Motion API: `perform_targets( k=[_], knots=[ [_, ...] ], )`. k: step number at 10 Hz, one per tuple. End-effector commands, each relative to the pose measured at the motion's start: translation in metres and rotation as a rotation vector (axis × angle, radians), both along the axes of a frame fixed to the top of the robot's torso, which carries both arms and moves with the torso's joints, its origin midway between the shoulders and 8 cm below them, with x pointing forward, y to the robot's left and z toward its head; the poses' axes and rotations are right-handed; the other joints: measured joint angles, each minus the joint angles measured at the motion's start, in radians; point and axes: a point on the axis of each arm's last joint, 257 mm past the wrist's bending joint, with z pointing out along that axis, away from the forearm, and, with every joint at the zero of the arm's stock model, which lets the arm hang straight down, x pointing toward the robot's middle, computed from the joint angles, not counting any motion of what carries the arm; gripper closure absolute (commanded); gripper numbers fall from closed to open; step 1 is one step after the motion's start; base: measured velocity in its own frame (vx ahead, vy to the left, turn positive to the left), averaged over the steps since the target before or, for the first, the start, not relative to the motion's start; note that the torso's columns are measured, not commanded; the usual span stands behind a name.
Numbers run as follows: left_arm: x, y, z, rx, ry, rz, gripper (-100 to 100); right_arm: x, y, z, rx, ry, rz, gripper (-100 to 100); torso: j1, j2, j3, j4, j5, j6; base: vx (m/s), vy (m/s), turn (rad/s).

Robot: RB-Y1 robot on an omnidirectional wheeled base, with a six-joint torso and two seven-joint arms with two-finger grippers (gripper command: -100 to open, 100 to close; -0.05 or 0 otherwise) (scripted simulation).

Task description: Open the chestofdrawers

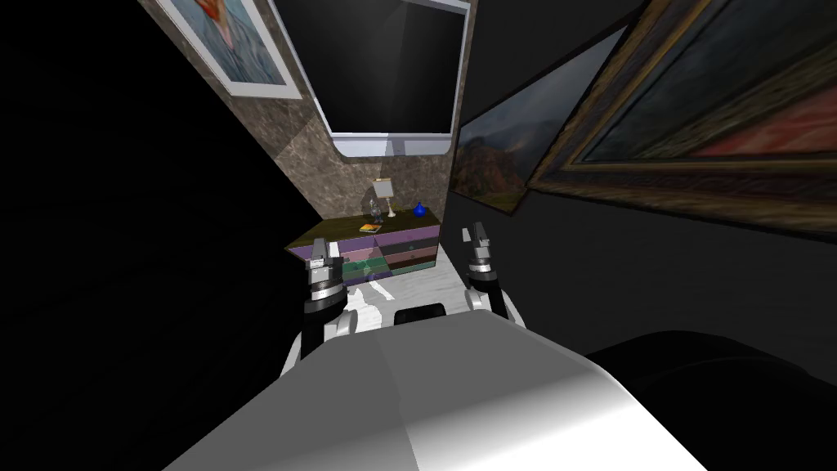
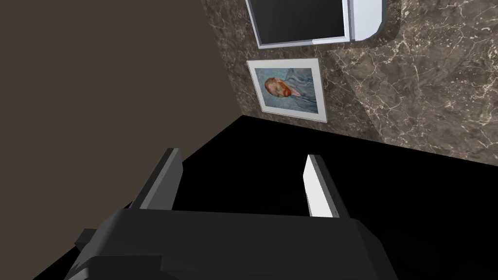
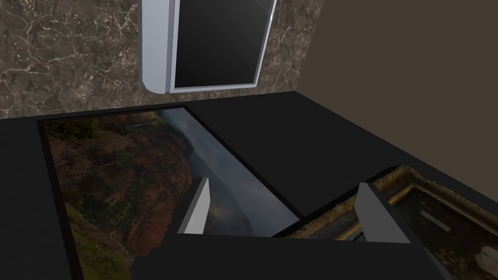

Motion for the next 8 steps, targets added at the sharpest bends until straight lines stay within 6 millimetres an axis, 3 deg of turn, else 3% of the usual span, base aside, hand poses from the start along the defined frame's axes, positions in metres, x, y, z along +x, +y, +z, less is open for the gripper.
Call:
perform_targets(
  k=[1,8],
  knots=[
    [0.0000,0.0000,0.0000,0.000,0.000,0.000,0,0.0000,0.0000,0.0000,0.000,0.000,0.000,0,0.000,0.040,-0.082,0.041,0.000,0.000,0.000,0.000,0.000],
    [-0.0001,0.0000,0.0001,0.000,0.000,0.000,0,-0.0001,0.0000,0.0002,0.000,0.000,0.000,0,0.000,0.544,-1.087,0.544,0.000,0.000,0.000,0.000,0.000]
  ],
)
